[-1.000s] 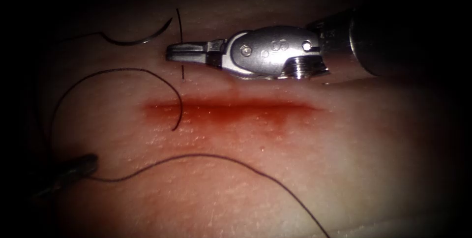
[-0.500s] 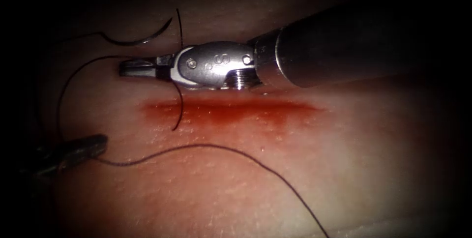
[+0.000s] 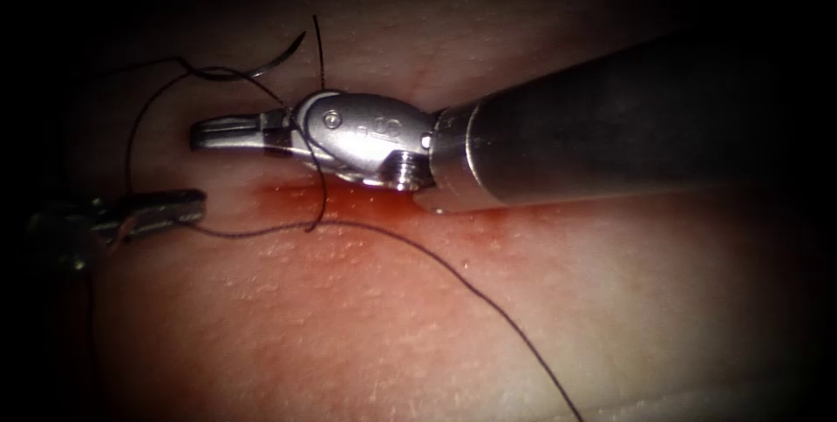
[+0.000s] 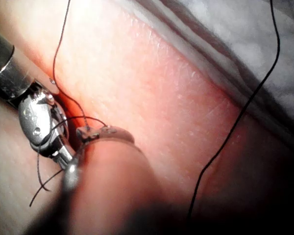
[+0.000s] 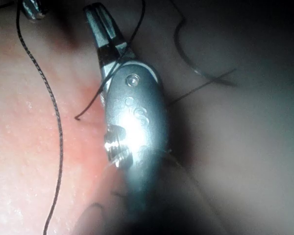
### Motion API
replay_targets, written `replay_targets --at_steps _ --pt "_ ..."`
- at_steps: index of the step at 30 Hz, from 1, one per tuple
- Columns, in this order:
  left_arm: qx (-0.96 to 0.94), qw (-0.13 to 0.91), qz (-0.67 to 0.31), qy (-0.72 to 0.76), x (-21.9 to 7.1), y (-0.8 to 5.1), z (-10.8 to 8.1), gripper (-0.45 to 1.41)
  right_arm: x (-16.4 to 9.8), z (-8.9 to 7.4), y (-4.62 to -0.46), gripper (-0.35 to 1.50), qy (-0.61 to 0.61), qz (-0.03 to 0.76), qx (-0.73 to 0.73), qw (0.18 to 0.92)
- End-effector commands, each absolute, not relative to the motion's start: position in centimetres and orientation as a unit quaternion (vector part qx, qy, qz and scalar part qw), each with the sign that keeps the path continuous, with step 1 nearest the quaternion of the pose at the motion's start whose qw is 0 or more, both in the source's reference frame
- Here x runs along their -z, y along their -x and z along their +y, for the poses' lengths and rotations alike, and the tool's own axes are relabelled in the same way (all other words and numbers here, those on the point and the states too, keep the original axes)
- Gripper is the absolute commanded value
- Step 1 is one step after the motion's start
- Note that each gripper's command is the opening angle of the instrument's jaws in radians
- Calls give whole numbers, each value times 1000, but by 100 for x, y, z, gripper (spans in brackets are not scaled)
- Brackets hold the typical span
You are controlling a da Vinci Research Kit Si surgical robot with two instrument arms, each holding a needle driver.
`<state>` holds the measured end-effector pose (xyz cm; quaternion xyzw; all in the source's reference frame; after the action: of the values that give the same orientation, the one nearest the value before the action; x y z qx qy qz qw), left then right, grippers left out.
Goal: Wound Closure
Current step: Wrap the thread around the right gripper twice counter-clockwise.
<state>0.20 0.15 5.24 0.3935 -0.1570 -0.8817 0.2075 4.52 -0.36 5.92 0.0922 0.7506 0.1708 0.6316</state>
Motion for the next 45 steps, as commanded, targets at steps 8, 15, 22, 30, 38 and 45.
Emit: replay_targets --at_steps 8,15,22,30,38,45 --pt "886 212 -124 -394 -577 -16 24 -45 -566 -33 -445 -35 -108 758 -192 614" --pt "886 226 -105 -390 -604 -3 26 -45 -563 -36 -448 -35 -110 759 -198 610" --pt "883 243 -94 -391 -602 23 18 -45 -561 -27 -450 88 -73 747 -229 619" --pt "875 287 -100 -376 -593 26 6 -45 -558 -16 -449 98 -14 722 -254 643" --pt "845 373 -160 -348 -549 35 -7 -45 -566 -16 -454 86 1 672 -225 705" --pt "819 389 -224 -357 -516 29 -8 -45 -584 -28 -455 64 -7 665 -202 719"
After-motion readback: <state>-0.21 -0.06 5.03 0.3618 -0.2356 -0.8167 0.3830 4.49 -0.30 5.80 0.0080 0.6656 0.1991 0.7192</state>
